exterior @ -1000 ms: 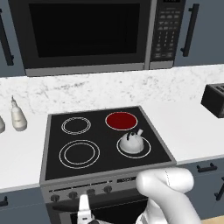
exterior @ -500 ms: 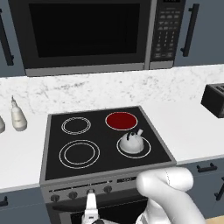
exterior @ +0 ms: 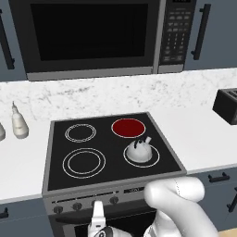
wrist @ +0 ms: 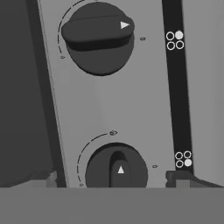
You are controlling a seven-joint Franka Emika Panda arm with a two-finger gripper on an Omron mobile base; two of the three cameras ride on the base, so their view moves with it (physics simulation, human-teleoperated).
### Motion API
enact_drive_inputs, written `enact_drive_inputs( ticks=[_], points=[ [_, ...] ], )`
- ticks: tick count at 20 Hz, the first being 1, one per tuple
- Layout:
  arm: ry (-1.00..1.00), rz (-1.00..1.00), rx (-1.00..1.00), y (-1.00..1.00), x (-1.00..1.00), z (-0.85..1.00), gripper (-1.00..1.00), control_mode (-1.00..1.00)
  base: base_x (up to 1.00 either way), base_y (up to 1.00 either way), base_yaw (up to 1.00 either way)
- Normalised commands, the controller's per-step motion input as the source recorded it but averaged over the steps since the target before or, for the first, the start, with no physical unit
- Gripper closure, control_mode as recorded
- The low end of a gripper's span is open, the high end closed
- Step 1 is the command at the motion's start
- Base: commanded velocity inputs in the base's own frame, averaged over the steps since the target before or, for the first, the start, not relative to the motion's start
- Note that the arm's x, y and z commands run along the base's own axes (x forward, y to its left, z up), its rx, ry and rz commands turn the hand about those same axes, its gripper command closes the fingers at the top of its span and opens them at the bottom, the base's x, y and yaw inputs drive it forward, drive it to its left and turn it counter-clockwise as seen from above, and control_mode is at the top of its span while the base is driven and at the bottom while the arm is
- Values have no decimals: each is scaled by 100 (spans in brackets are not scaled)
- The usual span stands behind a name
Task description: Turn off the rear right burner of the stove.
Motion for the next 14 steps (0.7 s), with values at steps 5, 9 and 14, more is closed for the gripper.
enact_drive_inputs(
  ticks=[5, 9, 14],
  points=[
    [0, 0, 0, 1, 0, 0, 100, -100, 0, 0, 0],
    [0, 0, 0, 0, 0, 7, 100, -100, 0, 0, 0],
    [0, 0, 1, 0, 8, 17, 100, -100, 0, 0, 0]
  ],
)
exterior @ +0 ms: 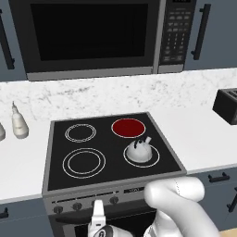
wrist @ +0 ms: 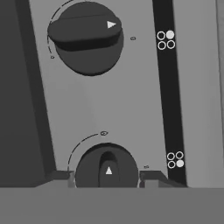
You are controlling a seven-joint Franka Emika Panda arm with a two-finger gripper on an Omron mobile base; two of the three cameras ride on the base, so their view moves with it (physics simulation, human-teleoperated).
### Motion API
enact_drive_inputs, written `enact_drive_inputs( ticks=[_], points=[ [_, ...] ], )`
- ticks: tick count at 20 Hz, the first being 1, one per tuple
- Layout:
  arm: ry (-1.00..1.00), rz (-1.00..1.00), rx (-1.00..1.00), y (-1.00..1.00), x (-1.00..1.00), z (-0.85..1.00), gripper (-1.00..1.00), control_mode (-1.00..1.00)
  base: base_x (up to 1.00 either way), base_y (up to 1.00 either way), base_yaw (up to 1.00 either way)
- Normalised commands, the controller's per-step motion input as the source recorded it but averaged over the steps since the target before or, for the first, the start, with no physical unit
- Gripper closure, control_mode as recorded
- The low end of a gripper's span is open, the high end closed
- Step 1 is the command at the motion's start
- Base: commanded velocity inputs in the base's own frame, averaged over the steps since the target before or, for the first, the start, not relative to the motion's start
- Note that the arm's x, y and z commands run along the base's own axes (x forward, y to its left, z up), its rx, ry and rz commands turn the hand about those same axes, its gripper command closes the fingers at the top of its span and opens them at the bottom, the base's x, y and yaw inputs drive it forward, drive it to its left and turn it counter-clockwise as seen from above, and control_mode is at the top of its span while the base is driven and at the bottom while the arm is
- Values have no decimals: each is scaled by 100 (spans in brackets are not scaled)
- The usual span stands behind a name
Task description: Turn off the rear right burner of the stove.
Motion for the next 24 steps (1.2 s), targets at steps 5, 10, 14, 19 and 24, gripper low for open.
enact_drive_inputs(
  ticks=[5, 10, 14, 19, 24],
  points=[
    [0, -6, 25, 0, 3, 32, 100, -100, 0, 0, 0],
    [-2, -15, 56, 0, 0, 41, 100, -100, 0, 0, 0],
    [-7, -18, 67, 0, -8, 39, 100, -100, 0, 0, 0],
    [-10, -19, 70, 0, -12, 39, 100, -100, 0, 0, 0],
    [-11, -21, 68, 0, -5, 46, 100, -100, 0, 0, 0]
  ],
)
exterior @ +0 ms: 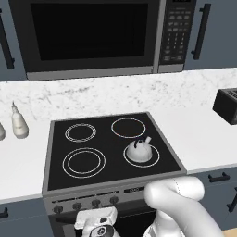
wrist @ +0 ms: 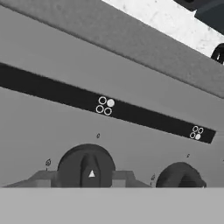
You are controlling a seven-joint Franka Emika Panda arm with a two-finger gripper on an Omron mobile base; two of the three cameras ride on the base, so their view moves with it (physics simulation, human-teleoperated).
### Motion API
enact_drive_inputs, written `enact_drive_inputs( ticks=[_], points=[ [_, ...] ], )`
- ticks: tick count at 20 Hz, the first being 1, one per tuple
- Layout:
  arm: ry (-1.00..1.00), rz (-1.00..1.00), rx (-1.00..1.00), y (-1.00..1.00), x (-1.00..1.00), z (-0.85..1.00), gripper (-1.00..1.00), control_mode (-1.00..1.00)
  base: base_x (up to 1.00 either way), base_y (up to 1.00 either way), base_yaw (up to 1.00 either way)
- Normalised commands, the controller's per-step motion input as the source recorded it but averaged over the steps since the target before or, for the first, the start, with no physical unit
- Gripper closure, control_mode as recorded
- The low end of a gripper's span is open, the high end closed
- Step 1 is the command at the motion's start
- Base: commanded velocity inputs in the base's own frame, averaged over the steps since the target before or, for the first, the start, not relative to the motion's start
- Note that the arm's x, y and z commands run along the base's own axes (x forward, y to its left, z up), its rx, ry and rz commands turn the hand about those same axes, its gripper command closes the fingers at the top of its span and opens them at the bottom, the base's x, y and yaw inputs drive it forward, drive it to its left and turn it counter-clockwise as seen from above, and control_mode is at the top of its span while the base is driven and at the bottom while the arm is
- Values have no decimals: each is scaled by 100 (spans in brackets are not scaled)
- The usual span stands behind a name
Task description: Turn off the rear right burner of the stove.
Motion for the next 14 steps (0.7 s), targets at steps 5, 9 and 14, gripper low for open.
enact_drive_inputs(
  ticks=[5, 9, 14],
  points=[
    [-11, -22, 65, -6, -1, 53, 100, -100, 0, 0, 0],
    [-4, -20, 55, -22, 1, 55, 100, -100, 0, 0, 0],
    [-1, 0, 1, -2, 0, 0, 100, -100, 0, 0, 0]
  ],
)
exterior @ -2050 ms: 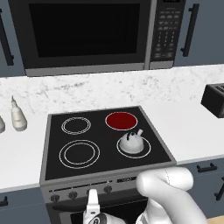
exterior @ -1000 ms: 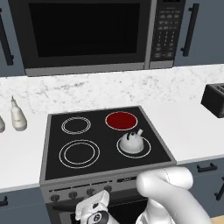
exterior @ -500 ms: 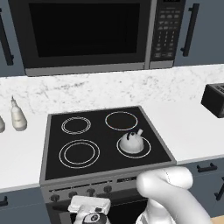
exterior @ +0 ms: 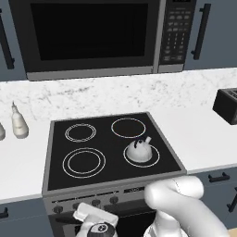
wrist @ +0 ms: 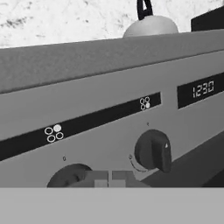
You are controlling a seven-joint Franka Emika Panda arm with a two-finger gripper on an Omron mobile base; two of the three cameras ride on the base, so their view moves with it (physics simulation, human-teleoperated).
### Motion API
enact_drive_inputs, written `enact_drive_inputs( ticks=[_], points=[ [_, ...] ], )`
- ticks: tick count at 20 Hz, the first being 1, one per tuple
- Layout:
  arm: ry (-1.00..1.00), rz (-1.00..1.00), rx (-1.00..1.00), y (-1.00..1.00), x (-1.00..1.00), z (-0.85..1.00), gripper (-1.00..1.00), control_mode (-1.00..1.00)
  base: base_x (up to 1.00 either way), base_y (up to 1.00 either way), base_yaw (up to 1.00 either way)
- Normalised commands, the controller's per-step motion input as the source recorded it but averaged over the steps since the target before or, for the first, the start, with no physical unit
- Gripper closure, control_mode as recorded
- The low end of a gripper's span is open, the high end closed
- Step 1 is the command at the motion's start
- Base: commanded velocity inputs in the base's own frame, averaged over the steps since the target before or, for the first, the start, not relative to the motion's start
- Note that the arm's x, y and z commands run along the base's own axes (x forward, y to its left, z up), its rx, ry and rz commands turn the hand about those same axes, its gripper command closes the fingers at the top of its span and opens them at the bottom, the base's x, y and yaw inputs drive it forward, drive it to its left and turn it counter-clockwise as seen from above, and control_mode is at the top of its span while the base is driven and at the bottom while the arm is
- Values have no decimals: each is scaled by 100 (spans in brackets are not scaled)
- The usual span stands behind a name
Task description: Turn off the rear right burner of the stove.
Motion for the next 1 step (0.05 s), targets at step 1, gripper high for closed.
enact_drive_inputs(
  ticks=[1],
  points=[
    [0, 0, 0, 0, 0, 0, 100, -100, 0, 0, 0]
  ],
)
